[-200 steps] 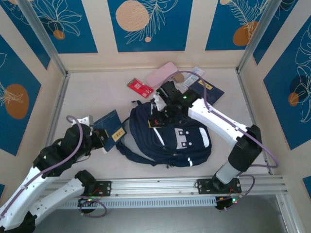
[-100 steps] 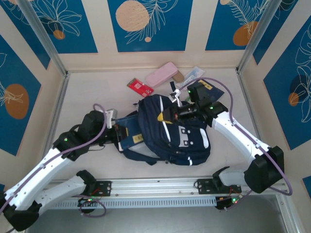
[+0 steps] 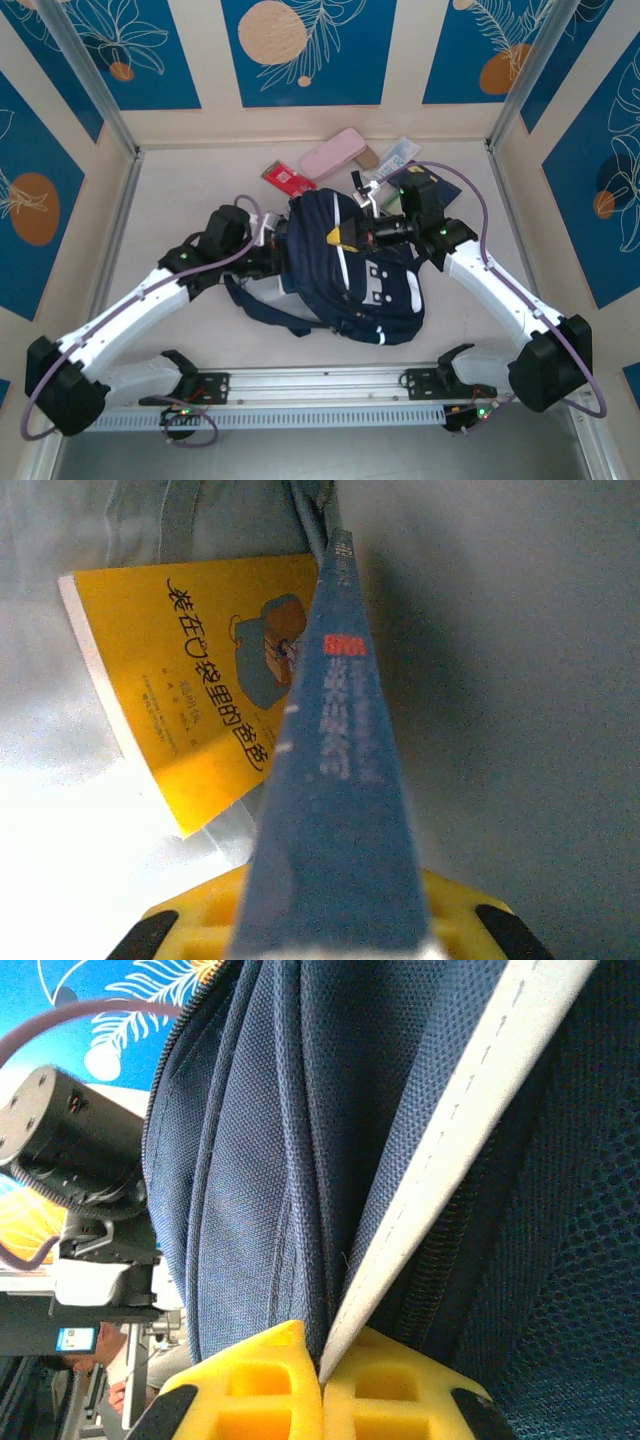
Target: Pack books, pencil case, and school supplies into a backpack
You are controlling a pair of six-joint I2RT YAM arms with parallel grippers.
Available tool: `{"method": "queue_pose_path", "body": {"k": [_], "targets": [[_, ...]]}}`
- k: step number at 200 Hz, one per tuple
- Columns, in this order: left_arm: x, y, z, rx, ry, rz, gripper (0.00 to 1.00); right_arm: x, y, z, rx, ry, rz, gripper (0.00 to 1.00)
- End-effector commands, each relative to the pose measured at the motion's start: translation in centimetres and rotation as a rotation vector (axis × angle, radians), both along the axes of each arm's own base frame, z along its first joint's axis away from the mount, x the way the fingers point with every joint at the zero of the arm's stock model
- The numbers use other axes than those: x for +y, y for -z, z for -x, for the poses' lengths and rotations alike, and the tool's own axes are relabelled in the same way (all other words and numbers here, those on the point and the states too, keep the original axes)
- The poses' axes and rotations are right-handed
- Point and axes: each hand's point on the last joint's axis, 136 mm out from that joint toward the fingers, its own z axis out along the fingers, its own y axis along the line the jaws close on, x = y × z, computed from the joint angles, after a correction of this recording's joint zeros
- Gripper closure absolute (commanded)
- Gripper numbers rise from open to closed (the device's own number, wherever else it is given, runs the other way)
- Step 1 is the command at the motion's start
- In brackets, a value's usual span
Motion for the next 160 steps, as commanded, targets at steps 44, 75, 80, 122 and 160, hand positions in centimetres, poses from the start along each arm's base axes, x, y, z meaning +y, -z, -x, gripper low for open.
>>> {"method": "queue_pose_path", "body": {"k": [44, 75, 80, 122, 160], "targets": [[-5.2, 2.2, -2.8, 0.113, 0.090, 0.091, 0.98, 0.6, -4.9, 1.7, -0.215, -0.017, -0.141, 1.00], [-8.3, 4.2, -3.0, 0.159, 0.135, 0.083, 0.89, 0.9, -4.6, 1.5, -0.226, 0.025, -0.154, 1.00], [-8.8, 4.4, -2.9, 0.166, 0.149, 0.084, 0.86, 0.9, -4.5, 1.4, -0.224, 0.037, -0.157, 1.00], [-10.8, 5.7, -3.0, 0.209, 0.197, 0.085, 0.48, 0.5, -4.0, 1.2, -0.233, 0.089, -0.159, 1.00], [-8.3, 3.9, -2.5, 0.147, 0.195, 0.008, 0.35, -0.3, -3.4, 1.3, -0.231, 0.115, -0.123, 1.00]]}}
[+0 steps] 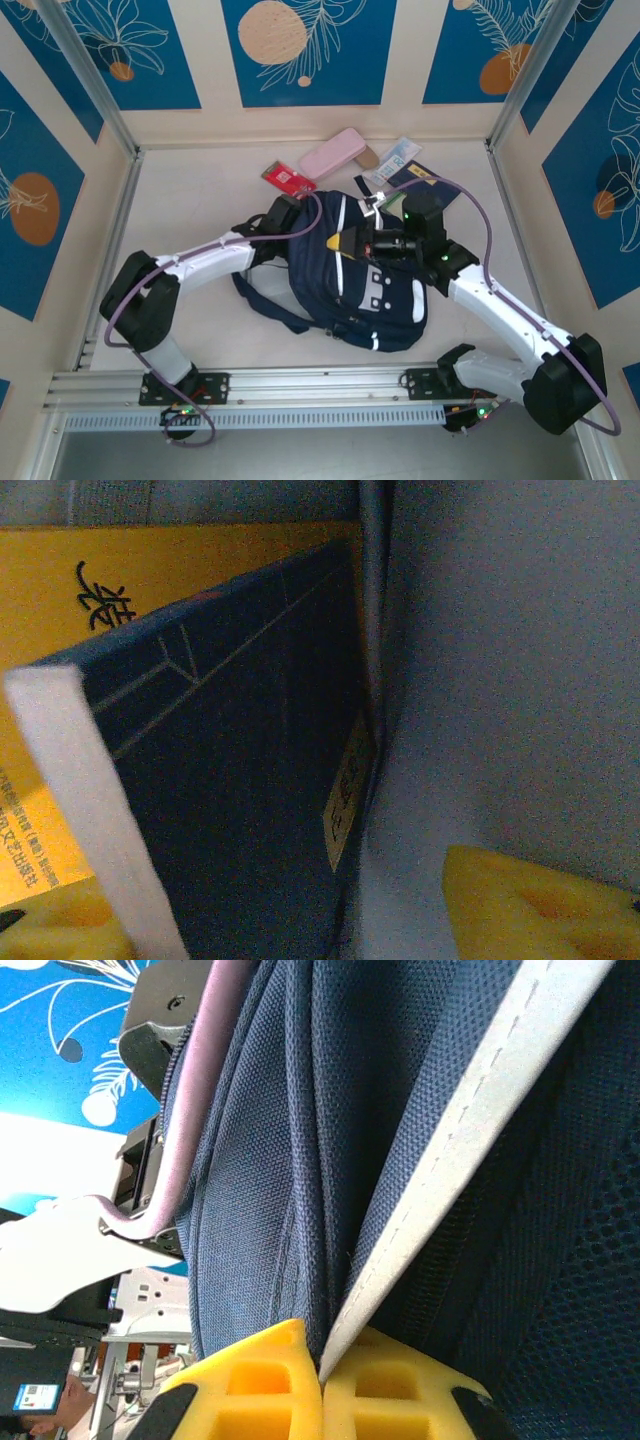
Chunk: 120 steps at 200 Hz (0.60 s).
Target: Pack books, pencil case, and school supplies into a backpack
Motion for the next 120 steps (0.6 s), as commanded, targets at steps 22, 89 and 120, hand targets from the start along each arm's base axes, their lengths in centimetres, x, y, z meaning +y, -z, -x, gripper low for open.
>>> {"method": "queue_pose_path", "body": {"k": [22, 89, 120], "targets": [[4.0, -3.4, 1.1, -0.093, -0.003, -0.057, 0.34, -0.9, -3.8, 1.0, -0.150, -0.012, -0.062, 1.00], [15.2, -6.0, 1.9, -0.190, -0.271, -0.218, 0.33, -2.2, -1.2, 0.2, -0.068, 0.053, 0.044, 1.00], [20.7, -9.1, 1.6, -0.285, -0.461, -0.322, 0.33, -0.4, 2.4, -0.2, 0.057, 0.018, 0.169, 1.00]]}}
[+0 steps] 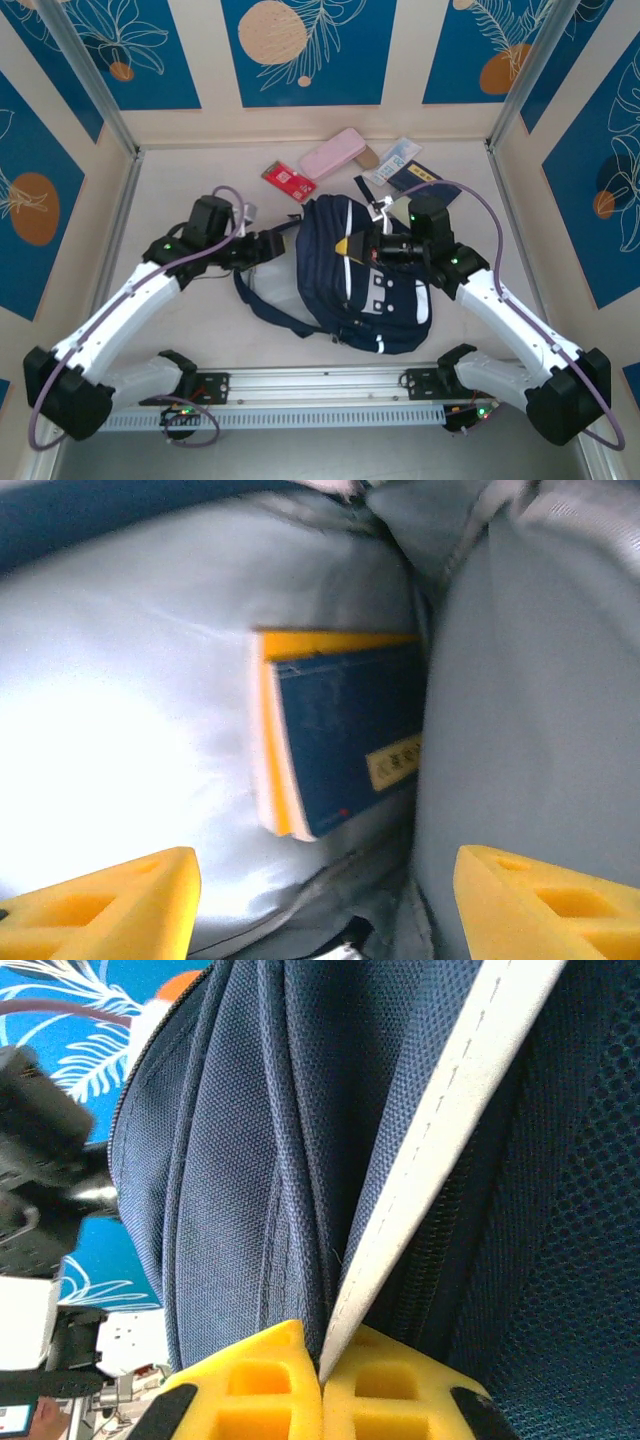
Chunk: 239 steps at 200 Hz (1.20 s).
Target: Pack books, pencil case, and school supplies into a backpack
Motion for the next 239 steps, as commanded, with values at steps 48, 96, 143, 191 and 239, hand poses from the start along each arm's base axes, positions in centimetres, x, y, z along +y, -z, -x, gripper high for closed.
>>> {"method": "queue_pose_path", "body": {"k": [48, 96, 143, 191, 239], "targets": [[6.6, -4.7, 0.1, -0.130, -0.207, -0.179, 0.33, 5.7, 6.1, -1.1, 0.081, -0.034, 0.276, 0.84], [6.5, -4.6, 0.3, -0.130, -0.192, -0.176, 0.33, 5.9, 6.7, -2.2, 0.049, -0.032, 0.400, 0.42], [4.8, -4.5, 0.2, -0.130, -0.128, -0.115, 0.35, -1.0, 6.6, -4.3, 0.041, 0.131, 0.584, 0.43], [2.0, -3.2, -0.2, -0.076, -0.026, -0.065, 0.38, -10.8, 6.9, -8.3, 0.100, 0.425, 0.792, 0.44], [0.1, -2.0, -0.1, -0.042, 0.049, -0.069, 0.39, -13.0, 7.0, -13.6, 0.077, 0.517, 0.871, 0.43]]}}
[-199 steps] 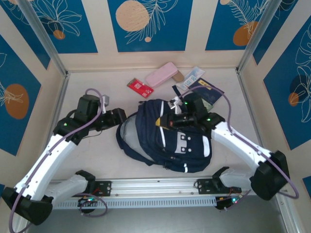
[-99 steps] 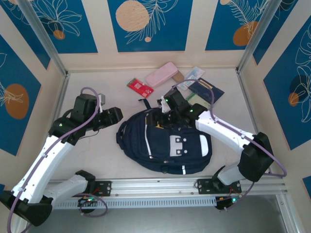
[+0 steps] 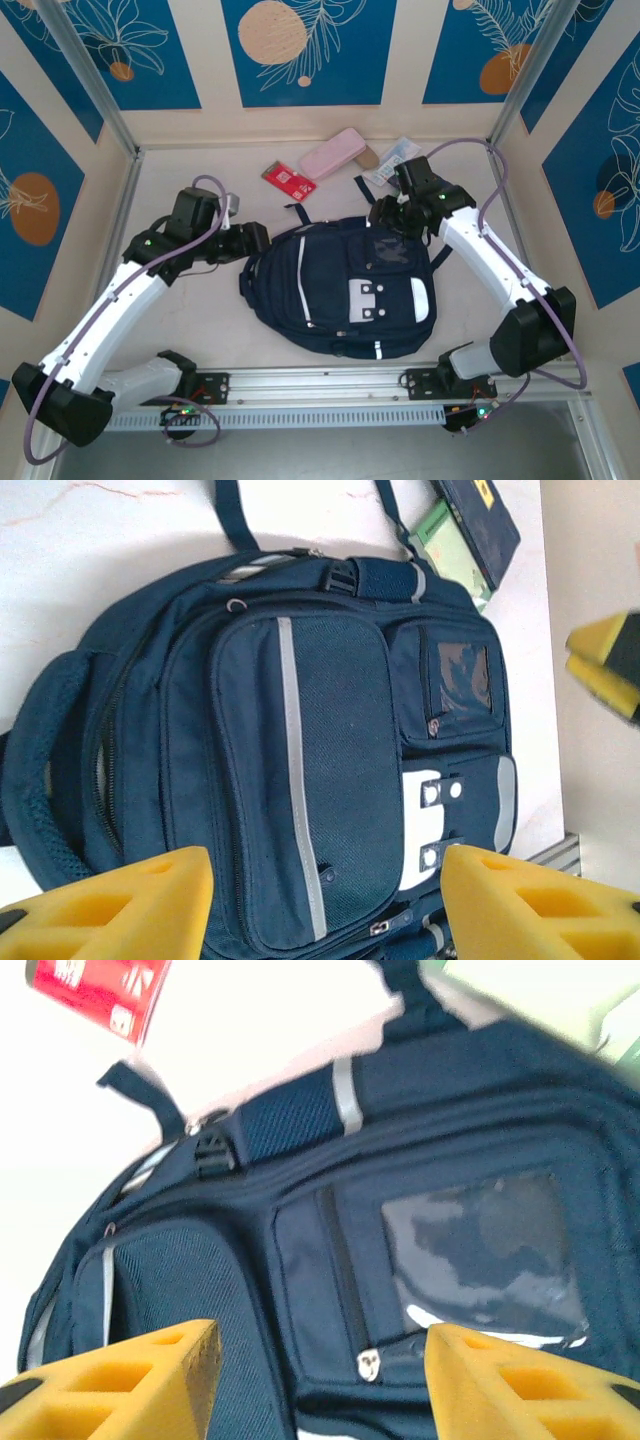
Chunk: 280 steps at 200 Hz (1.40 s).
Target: Pack books, pencil case, and school supplies into a backpack
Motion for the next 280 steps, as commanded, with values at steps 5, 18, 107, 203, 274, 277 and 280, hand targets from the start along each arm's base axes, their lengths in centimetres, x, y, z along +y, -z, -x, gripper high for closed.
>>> {"method": "queue_pose_path", "body": {"k": [5, 18, 107, 203, 274, 277, 280], "targets": [[-1.4, 0.3, 0.4, 0.005, 0.076, 0.010, 0.39, -0.9, 0.7, -2.9, 0.004, 0.019, 0.078, 0.43], [-1.5, 0.7, 0.5, 0.017, 0.089, -0.006, 0.39, -0.4, 1.1, -4.3, 0.019, 0.030, 0.064, 0.43], [-1.7, 1.1, 0.9, 0.035, 0.107, 0.005, 0.39, 6.1, 1.9, -17.4, -0.173, 0.170, -0.458, 0.31], [-1.0, 2.2, 2.2, 0.059, 0.103, 0.007, 0.38, 7.6, 8.2, -27.5, -0.313, 0.328, -0.575, 0.24], [-0.3, 2.4, 2.3, 0.051, 0.112, -0.015, 0.37, 8.5, 12.6, -31.2, -0.307, 0.353, -0.579, 0.30], [-0.3, 2.5, 2.3, 0.053, 0.111, -0.014, 0.37, 8.5, 12.7, -31.3, -0.309, 0.354, -0.581, 0.31], [-0.2, 2.5, 2.4, 0.052, 0.112, -0.015, 0.37, 8.5, 12.8, -31.4, -0.308, 0.351, -0.585, 0.31]]}}
